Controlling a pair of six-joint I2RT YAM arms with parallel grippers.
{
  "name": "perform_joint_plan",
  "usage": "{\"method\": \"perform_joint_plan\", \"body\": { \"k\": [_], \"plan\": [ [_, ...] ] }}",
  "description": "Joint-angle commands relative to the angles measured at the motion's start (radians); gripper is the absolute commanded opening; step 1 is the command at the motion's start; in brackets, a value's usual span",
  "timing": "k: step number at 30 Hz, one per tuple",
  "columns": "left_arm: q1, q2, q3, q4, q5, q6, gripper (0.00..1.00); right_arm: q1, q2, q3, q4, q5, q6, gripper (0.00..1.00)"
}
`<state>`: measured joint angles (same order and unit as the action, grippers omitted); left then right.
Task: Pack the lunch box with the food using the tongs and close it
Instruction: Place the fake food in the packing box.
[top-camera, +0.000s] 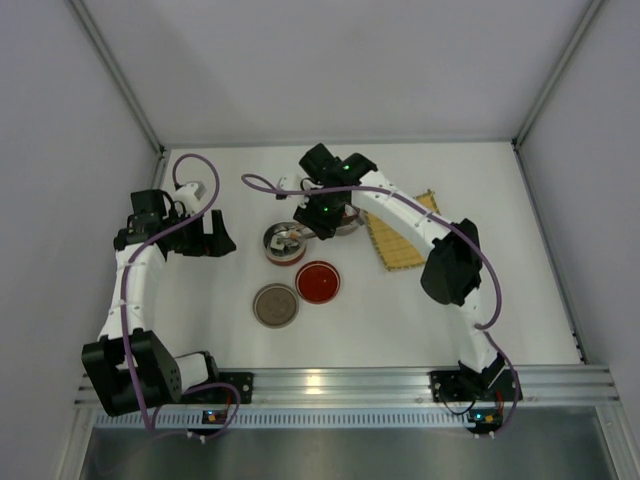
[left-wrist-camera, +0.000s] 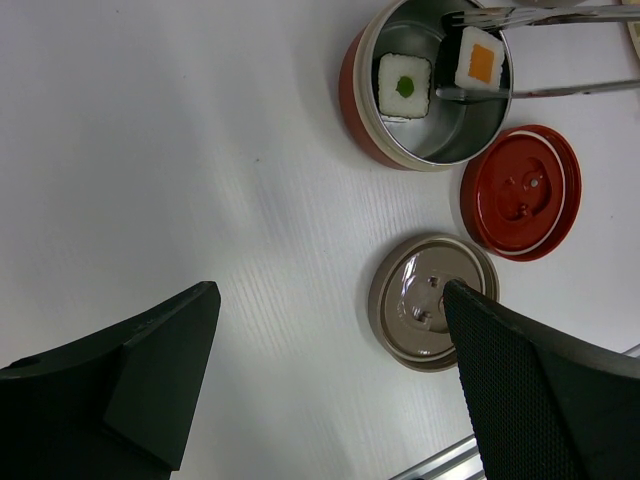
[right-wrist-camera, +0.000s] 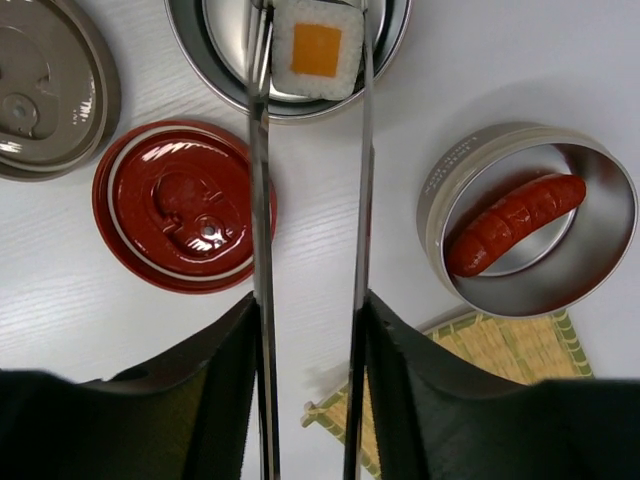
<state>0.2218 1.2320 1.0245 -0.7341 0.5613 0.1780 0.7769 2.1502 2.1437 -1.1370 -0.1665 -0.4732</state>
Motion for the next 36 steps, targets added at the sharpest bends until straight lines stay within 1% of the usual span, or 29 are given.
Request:
{"method": "perform_joint_plan", "body": {
  "k": [1, 3, 5, 17, 26, 29, 32, 35, 36],
  "plan": [
    [0.007, -0.016, 0.003, 0.007, 0.026, 0.005, 0.98, 0.005, 0.011, 0.061, -0.044, 0.001, -0.021, 0.45],
    [0.007, -0.014, 0.006, 0.009, 0.028, 0.005, 0.98, 0.005, 0.013, 0.065, -0.049, -0.001, -0.022, 0.48],
    [0.007, -0.012, 0.008, 0.007, 0.029, 0.003, 0.98, 0.007, 0.013, 0.065, -0.050, -0.001, -0.025, 0.48],
    [0.007, -0.014, 0.008, 0.007, 0.034, 0.003, 0.98, 0.004, 0.005, 0.074, -0.055, -0.004, -0.019, 0.46],
    [0.008, -0.019, 0.025, -0.008, 0.037, 0.003, 0.98, -0.025, -0.099, 0.105, -0.001, -0.120, 0.053, 0.48],
    [0.005, -0.020, 0.043, -0.019, 0.043, 0.002, 0.98, -0.057, -0.154, 0.099, 0.020, -0.157, 0.094, 0.47],
    [0.007, -0.025, 0.051, -0.024, 0.045, 0.000, 0.98, -0.125, -0.214, 0.064, 0.045, -0.212, 0.137, 0.46],
    [0.007, -0.028, 0.054, -0.025, 0.046, 0.000, 0.98, -0.226, -0.295, -0.028, 0.089, -0.237, 0.186, 0.45],
    [0.007, -0.028, 0.055, -0.027, 0.045, 0.000, 0.98, -0.293, -0.338, -0.089, 0.100, -0.257, 0.199, 0.45]
  ]
}}
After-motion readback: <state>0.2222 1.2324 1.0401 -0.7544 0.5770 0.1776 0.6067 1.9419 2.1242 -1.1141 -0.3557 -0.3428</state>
